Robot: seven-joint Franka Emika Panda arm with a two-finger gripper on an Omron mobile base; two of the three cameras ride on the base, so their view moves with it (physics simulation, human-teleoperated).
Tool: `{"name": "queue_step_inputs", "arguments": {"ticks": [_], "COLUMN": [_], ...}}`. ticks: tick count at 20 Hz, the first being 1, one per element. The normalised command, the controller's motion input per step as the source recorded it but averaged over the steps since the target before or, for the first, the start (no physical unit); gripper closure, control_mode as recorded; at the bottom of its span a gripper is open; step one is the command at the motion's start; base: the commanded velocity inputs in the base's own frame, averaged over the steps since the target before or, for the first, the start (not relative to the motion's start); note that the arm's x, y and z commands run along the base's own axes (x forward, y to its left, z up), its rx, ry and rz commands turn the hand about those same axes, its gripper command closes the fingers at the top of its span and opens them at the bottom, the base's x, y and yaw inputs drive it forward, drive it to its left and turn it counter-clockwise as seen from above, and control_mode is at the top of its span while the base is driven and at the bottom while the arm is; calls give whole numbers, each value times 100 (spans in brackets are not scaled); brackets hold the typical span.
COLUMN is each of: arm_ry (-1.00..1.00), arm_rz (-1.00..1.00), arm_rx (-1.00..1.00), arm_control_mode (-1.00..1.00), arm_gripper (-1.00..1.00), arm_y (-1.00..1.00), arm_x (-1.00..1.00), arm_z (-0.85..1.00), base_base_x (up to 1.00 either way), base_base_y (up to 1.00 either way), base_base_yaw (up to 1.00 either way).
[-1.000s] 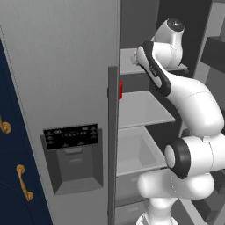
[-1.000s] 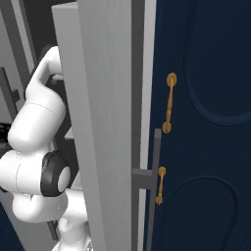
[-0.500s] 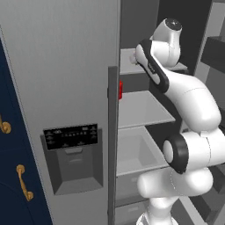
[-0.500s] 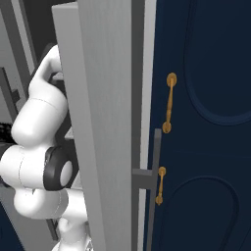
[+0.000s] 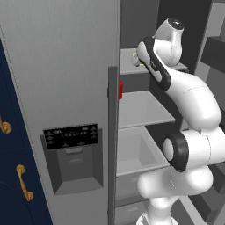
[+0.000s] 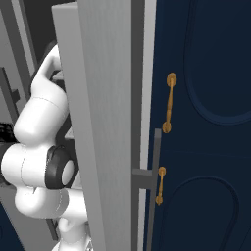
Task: Grab a lemon wedge from the fridge and one ice cube from the ice bowl, and put them in the glass of lemonade.
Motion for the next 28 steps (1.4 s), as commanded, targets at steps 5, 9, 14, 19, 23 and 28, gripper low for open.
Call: {"name": "queue_step_inputs", "arguments": {"ticks": [5,9,14,19,23,28], "arm_ry": [1,2,7,0,0,-9], "arm_rz": [6,4,0,0,0,-1], "arm_rx": [-3,-3,0,0,0,0], "arm_control_mode": [-100,-100,-100,-100,-100,-100], "arm_gripper": [-100,100,100,100,100,100], "arm_y": [0,0,0,0,10,27], "arm_x": [2,0,0,-2,-60,-94], "arm_z": [-11,-12,-9,0,-17,-26], "base_base_x": [0,0,0,0,0,0], "base_base_y": [0,0,0,0,0,0], "base_base_yaw": [0,0,0,0,0,0]}}
